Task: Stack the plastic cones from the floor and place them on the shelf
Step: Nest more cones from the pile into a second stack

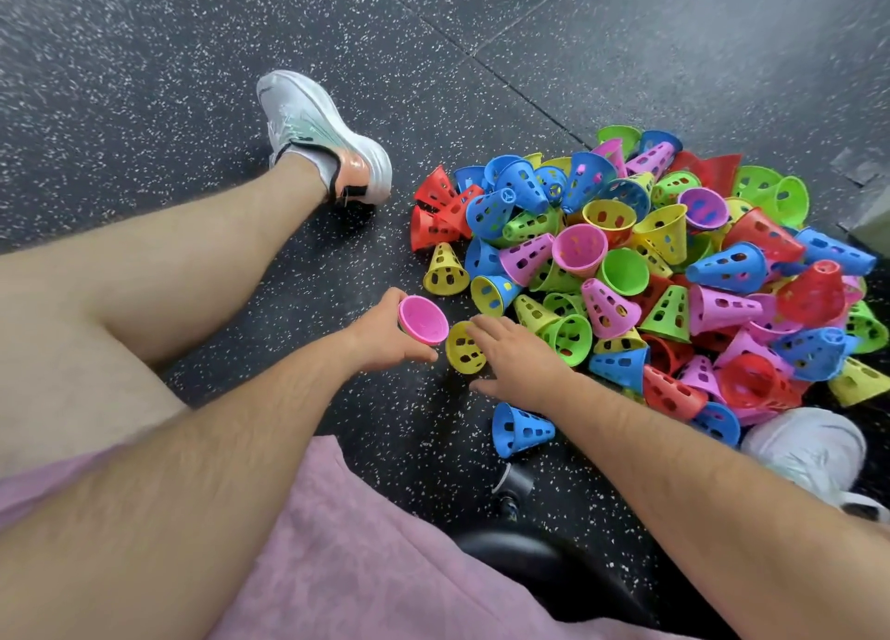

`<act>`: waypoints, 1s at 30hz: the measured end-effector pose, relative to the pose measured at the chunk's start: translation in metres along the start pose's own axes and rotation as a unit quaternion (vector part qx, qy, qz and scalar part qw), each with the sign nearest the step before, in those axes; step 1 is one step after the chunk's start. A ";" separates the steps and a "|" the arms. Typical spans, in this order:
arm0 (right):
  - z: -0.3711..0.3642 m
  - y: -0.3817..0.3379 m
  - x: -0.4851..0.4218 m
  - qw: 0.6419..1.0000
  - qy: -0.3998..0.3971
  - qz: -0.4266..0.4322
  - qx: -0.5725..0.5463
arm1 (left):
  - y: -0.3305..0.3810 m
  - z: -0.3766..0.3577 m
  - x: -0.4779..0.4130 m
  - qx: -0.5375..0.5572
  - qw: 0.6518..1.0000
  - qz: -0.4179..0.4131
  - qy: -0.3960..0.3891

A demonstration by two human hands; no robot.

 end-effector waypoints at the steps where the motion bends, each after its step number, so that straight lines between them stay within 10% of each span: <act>1: 0.004 0.004 0.001 1.000 0.011 -0.014 -0.013 | 0.001 0.000 0.000 0.002 1.000 -0.001 0.000; 16: 0.055 0.054 0.040 0.943 0.278 -0.137 -0.120 | 0.018 -0.010 0.003 -0.005 1.000 -0.008 -0.005; 30: 0.059 0.038 0.058 0.946 0.292 -0.069 -0.125 | 0.049 -0.039 0.009 -0.038 0.997 -0.063 -0.038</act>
Point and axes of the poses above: each hand's wrist, its own x-axis away from the middle knuckle, its own z-axis out of the back of the hand, y = z × x, the point moved 9 cm from there along -x, towards the middle knuckle, and after that the axes turned 4 degrees about z, right-handed, at the moved point
